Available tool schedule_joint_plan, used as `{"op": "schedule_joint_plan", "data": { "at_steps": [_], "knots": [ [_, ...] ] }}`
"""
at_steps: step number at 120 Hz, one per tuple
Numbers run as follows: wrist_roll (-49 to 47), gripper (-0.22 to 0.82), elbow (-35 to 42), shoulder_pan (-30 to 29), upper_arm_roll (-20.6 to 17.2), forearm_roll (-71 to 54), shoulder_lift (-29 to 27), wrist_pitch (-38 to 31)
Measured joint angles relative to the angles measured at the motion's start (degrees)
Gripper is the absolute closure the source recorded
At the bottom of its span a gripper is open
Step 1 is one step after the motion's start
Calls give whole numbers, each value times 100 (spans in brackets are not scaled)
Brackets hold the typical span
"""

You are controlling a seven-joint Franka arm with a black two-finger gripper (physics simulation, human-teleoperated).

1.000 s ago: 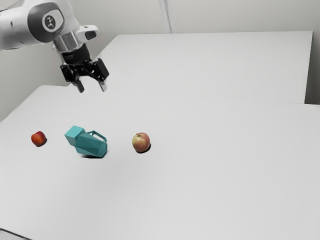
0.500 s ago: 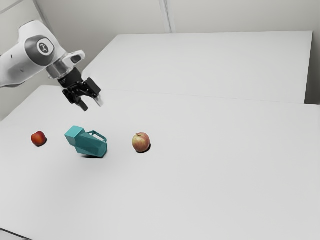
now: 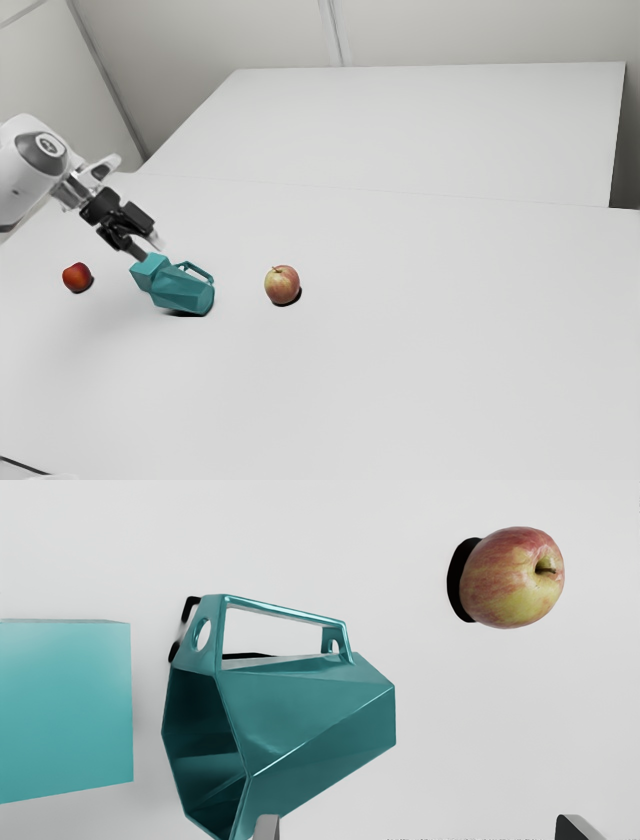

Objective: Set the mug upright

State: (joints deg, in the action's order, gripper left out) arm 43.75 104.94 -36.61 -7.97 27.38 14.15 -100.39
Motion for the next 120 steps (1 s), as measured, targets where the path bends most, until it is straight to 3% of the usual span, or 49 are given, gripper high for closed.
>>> {"op": "schedule_joint_plan", "data": {
  "at_steps": [43,120],
  "knots": [
    [919,0,-128,-190,5,197,505,116],
    [1665,0,-333,-233,-2,273,795,-104]
  ]
}}
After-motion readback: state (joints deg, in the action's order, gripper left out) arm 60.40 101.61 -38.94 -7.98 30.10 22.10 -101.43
